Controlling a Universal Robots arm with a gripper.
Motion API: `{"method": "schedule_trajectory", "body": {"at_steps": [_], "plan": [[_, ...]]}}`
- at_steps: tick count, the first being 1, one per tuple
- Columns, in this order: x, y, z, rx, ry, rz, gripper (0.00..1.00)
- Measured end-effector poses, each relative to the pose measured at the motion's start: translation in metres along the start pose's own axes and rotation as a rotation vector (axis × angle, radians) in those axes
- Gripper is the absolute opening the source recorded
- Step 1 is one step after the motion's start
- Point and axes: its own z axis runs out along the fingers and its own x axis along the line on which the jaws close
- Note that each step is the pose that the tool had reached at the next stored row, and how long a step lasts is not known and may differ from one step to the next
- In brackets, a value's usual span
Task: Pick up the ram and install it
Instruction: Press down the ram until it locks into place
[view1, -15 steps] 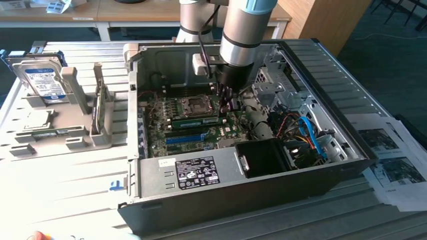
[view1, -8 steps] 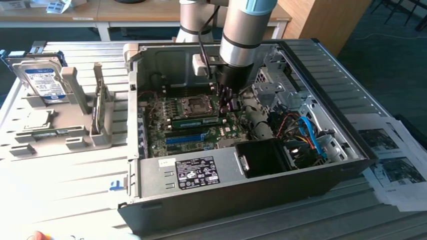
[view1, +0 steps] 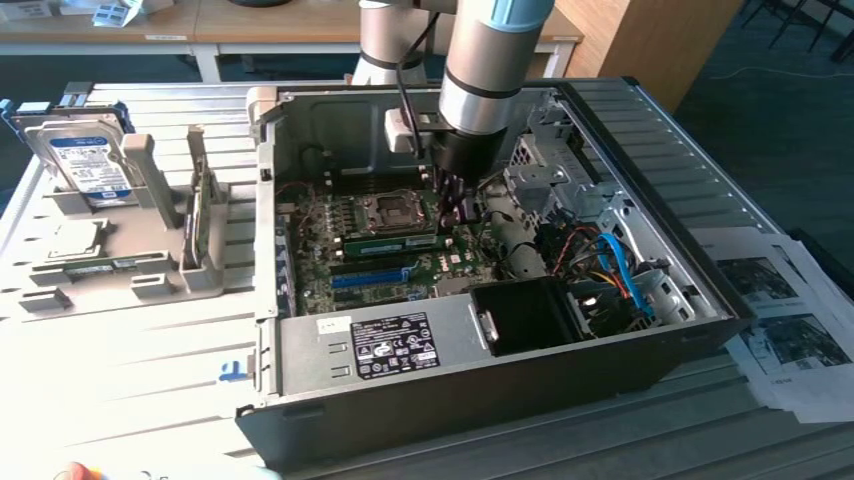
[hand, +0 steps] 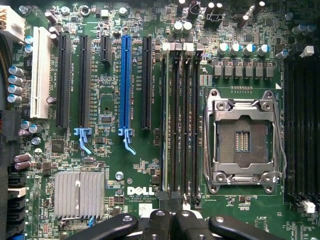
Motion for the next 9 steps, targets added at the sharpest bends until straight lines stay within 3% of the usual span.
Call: {"method": "schedule_trajectory", "body": {"at_steps": [9], "plan": [[0.0,-0.0001,0.0016,0.0,-0.0001,0.0,0.1]]}}
